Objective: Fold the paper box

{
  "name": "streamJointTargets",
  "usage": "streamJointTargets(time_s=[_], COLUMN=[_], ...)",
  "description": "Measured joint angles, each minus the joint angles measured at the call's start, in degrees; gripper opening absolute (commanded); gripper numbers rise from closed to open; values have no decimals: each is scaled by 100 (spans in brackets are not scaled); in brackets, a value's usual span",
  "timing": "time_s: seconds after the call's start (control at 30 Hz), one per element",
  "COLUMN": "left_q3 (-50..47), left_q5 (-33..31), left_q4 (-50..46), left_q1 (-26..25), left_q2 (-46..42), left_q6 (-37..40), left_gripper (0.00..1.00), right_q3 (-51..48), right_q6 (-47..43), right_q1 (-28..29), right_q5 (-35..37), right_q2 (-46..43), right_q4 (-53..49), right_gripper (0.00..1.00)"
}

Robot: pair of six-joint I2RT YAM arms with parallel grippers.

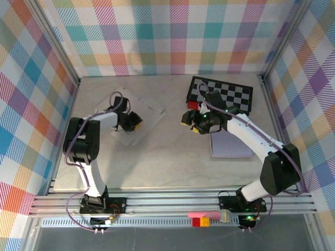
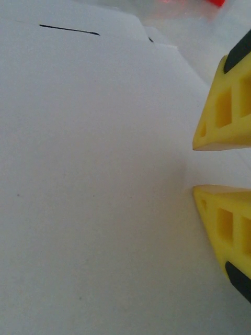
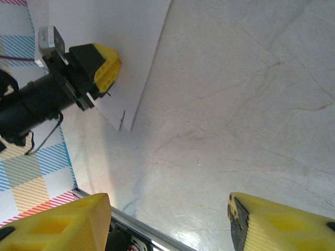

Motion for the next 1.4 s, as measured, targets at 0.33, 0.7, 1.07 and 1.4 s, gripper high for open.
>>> streamJointTargets(time_s=[0.33, 0.7, 1.07, 1.4], left_q3=[-826, 334, 1121, 1165], left_q5=[-195, -413, -520, -459], left_q4=[1019, -509, -1189, -1325], left_q1=[-1886, 269, 1169, 1174], left_q2=[-1084, -1241, 68, 365], left_q6=[-1808, -293, 737, 1117], left_gripper=[27, 28, 29, 28], right_q3=[-1113, -1967, -2017, -2059], right_q6=[317, 1233, 1637, 1860], right_q1=[0, 48, 361, 393], right_q5=[-236, -466, -463, -490], right_q2=[4, 428, 1204, 1670], right_q4=[782, 2570, 3709, 4592], right_gripper=[62, 63, 62, 59])
